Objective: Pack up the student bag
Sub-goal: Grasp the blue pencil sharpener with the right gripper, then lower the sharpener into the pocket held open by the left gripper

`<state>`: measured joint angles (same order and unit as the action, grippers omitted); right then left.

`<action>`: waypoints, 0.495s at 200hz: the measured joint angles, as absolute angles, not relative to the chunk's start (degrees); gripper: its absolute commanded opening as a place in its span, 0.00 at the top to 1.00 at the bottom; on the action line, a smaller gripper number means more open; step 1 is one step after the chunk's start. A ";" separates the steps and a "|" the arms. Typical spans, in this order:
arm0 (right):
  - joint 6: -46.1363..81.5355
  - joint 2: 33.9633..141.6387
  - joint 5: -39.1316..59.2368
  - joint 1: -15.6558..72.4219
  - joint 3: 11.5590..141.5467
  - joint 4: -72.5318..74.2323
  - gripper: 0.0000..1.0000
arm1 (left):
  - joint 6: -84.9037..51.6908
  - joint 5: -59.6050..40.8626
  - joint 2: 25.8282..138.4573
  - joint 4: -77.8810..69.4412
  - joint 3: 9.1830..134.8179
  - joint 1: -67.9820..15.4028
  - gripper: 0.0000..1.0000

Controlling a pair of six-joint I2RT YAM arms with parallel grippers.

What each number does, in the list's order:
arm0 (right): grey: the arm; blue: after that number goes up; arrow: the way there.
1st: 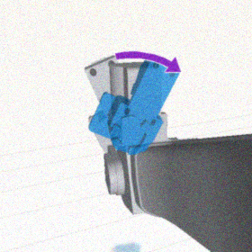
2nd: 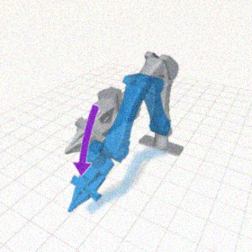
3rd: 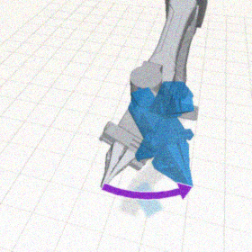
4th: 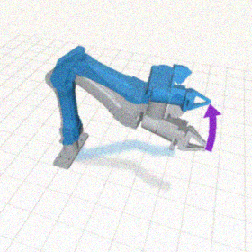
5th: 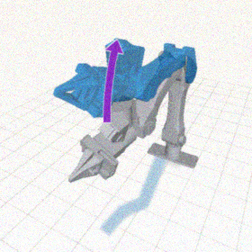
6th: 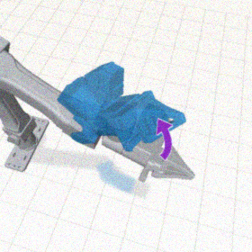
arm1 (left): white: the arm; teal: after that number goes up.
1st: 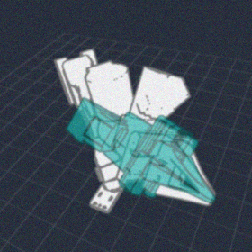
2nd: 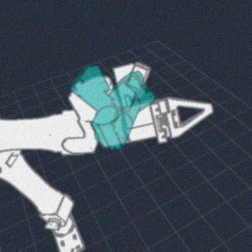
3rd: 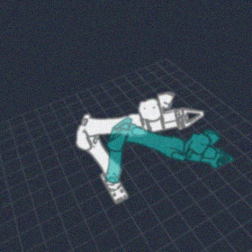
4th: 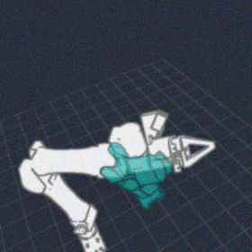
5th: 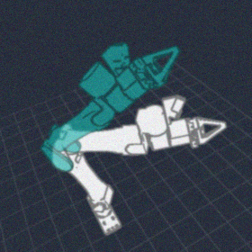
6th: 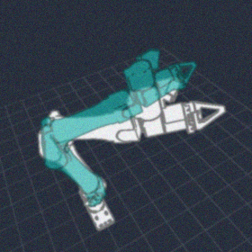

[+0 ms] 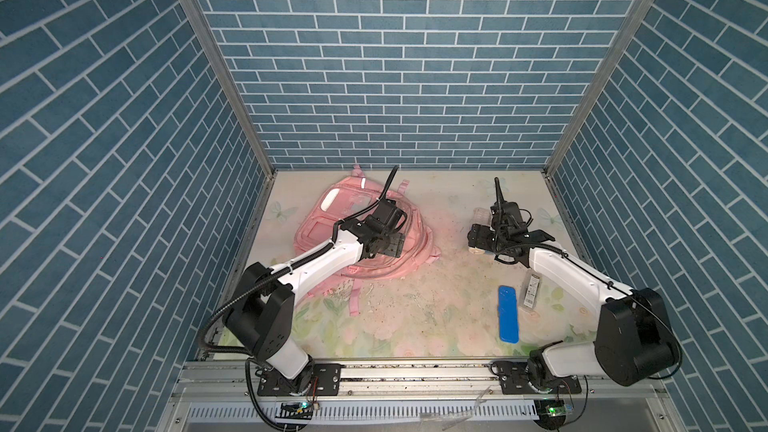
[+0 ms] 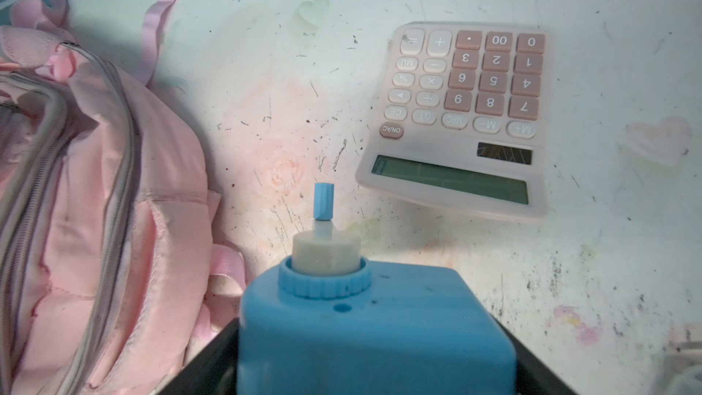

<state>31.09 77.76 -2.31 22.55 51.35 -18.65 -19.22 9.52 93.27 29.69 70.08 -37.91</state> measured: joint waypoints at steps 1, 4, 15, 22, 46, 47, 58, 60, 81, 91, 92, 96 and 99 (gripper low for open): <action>31.09 77.69 -2.17 22.57 51.27 -18.65 0.43 | -19.25 9.63 93.32 29.69 70.15 -37.91 0.27; 31.09 77.54 -2.11 22.61 51.11 -18.65 0.44 | -19.25 10.00 93.56 29.71 70.46 -37.91 0.28; 31.11 77.17 -1.69 22.74 50.46 -18.68 0.45 | -19.59 11.38 94.35 29.69 71.31 -37.89 0.35; 31.11 77.01 -1.48 22.83 50.11 -18.68 0.46 | -19.53 12.10 94.78 29.65 71.61 -37.87 0.39; 31.18 76.64 -0.62 23.11 49.56 -18.70 0.48 | -19.90 13.34 96.33 29.74 71.92 -37.71 0.56; 31.18 76.58 -0.62 23.14 49.56 -18.70 0.48 | -19.79 13.32 96.38 29.74 71.92 -37.69 0.57; 31.18 76.16 -0.19 23.33 49.56 -18.68 0.49 | -19.49 13.21 97.12 29.71 71.96 -37.58 0.68; 31.18 76.05 -0.14 23.38 49.56 -18.65 0.49 | -19.53 13.17 97.27 29.67 72.01 -37.54 0.71; 31.18 74.98 0.45 23.92 49.56 -18.55 0.50 | -18.70 12.36 98.45 29.47 72.31 -37.60 0.94; 31.20 74.63 0.73 24.27 49.56 -18.41 0.50 | -18.74 12.10 98.65 29.56 72.66 -37.65 1.00; 31.20 74.61 0.75 24.29 49.56 -18.41 0.50 | -19.09 12.05 98.65 29.58 72.75 -37.63 1.00; 31.20 74.52 0.84 24.45 49.56 -18.39 0.50 | -18.52 11.94 98.65 29.69 72.88 -37.65 1.00; 31.22 74.46 0.91 24.56 49.56 -18.39 0.50 | -18.61 11.97 98.59 29.78 73.06 -37.65 1.00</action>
